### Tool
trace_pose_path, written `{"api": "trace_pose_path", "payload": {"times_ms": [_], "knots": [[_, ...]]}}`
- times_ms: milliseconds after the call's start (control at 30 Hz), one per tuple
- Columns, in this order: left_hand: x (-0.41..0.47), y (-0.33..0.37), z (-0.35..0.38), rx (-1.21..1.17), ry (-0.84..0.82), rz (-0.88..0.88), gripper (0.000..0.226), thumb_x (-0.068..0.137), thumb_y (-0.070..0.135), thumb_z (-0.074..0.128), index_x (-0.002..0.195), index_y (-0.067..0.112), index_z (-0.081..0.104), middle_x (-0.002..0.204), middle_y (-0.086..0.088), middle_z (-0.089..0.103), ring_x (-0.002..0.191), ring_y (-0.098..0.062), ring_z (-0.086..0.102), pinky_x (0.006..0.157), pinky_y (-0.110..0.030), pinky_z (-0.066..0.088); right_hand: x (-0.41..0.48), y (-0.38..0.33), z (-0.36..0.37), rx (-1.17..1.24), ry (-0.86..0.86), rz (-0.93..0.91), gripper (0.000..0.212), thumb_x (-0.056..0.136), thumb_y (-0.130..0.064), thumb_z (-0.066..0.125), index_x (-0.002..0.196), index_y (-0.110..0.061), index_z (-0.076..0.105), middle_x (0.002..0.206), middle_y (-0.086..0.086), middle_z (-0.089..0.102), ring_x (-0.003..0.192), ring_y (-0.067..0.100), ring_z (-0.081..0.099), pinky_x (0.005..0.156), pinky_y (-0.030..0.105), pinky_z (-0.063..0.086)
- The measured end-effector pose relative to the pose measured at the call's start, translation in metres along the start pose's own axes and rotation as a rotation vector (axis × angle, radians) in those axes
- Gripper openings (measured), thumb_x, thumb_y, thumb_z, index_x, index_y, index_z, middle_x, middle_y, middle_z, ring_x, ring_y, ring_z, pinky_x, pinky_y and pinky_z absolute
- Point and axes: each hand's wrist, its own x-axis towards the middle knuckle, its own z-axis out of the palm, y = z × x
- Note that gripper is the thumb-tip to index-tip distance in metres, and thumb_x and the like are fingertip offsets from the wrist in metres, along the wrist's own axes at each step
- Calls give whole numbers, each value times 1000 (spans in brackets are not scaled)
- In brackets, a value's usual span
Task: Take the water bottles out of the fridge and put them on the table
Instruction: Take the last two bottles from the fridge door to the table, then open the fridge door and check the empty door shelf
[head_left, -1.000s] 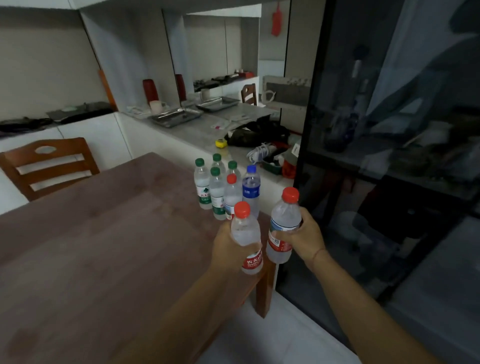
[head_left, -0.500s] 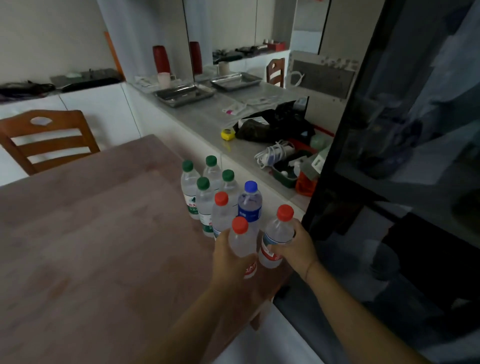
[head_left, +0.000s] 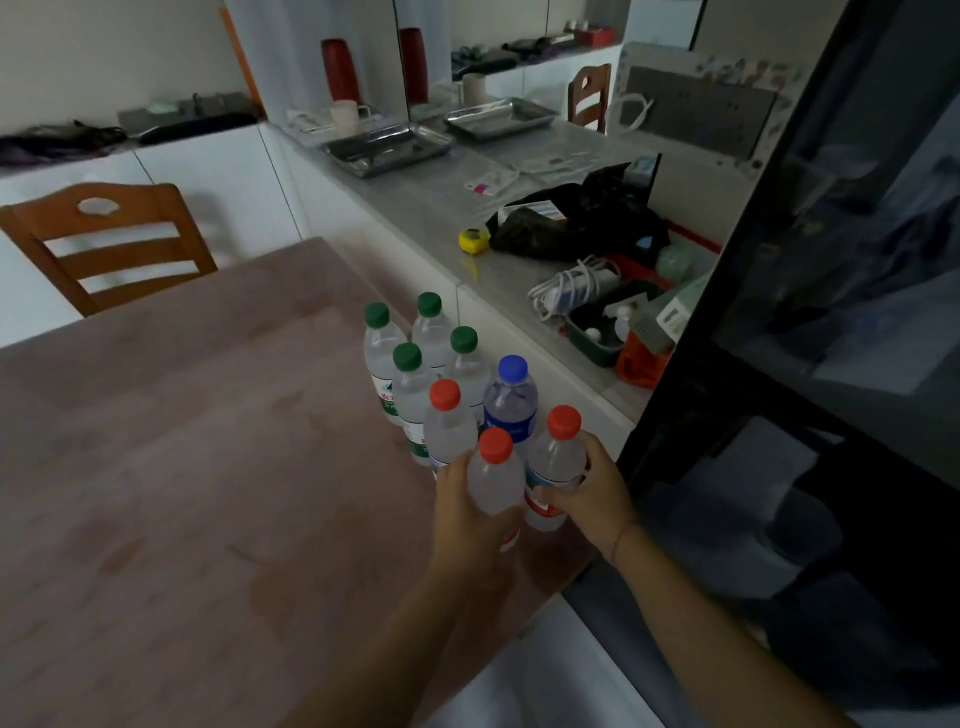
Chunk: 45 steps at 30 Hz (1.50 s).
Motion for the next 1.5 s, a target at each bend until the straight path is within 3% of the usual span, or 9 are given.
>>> {"api": "trace_pose_path", "payload": {"times_ms": [167, 433, 600, 733, 867, 933, 1033, 1167, 1500], "knots": [[-4, -5, -2, -15, -19, -12, 59, 67, 4, 82, 98, 42, 50, 96, 27, 57, 93, 27, 49, 66, 4, 41, -1, 1, -2, 18, -29, 15, 76, 63, 0, 82, 128, -22, 47, 122, -2, 56, 118, 22, 52, 100, 40, 44], [-12, -9, -19, 53, -88, -23, 69, 67, 14, 84, 115, 37, 40, 106, 32, 43, 95, 9, 49, 64, 0, 43, -18, 1, -7, -11, 56, 29, 89, 68, -3, 80, 141, -20, 32, 143, 7, 41, 132, 24, 39, 103, 37, 39], [-33, 7, -44, 44, -124, 71, 62, 66, 14, 85, 99, 46, 43, 102, 31, 44, 93, 12, 54, 61, 1, 42, -60, -6, -11, -19, 193, 1, 86, 73, -12, 78, 143, -17, 30, 146, 10, 37, 131, 23, 38, 107, 41, 37], [-68, 23, -59, -17, -140, 220, 51, 58, 46, 80, 100, 56, 53, 101, 32, 61, 96, 7, 61, 71, -7, 48, -111, -11, -9, -21, 319, -19, 78, 77, -15, 76, 141, -16, 33, 142, 9, 40, 126, 20, 41, 99, 30, 36], [-102, 13, -76, -7, -323, 191, 45, 78, 10, 77, 116, 5, 56, 115, -12, 63, 107, -25, 61, 93, -45, 51, -175, -11, 2, 20, 425, 5, 73, 79, -17, 73, 141, -16, 34, 142, 10, 42, 128, 22, 42, 103, 31, 36], [-119, 12, -91, -17, -368, 208, 56, 77, 5, 76, 127, 6, 51, 125, -7, 58, 117, -22, 56, 101, -42, 46, -210, -12, 9, 52, 460, 10, 71, 80, -16, 73, 140, -15, 34, 141, 10, 42, 127, 22, 42, 104, 33, 37], [-147, 16, -109, 115, -399, 267, 68, 75, 22, 79, 135, 18, 45, 132, 8, 49, 123, -14, 48, 103, -32, 39, -260, -15, 13, 60, 501, 5, 69, 81, -16, 72, 139, -16, 35, 139, 8, 43, 125, 19, 43, 101, 29, 36], [-183, 24, -109, 161, -462, 274, 75, 76, 30, 78, 139, 16, 41, 142, 0, 46, 129, -19, 45, 107, -36, 38, -325, -20, 7, 47, 581, -14, 68, 82, -20, 71, 139, -19, 35, 137, 2, 44, 123, 14, 43, 97, 23, 34], [-310, 51, -80, 135, -650, 389, 72, 77, 44, 73, 138, 28, 39, 141, 9, 42, 124, -6, 42, 94, -21, 34, -481, -8, -41, 35, 764, -24, 66, 80, -27, 72, 136, -27, 36, 136, -5, 44, 127, 11, 41, 102, 28, 36]]}}
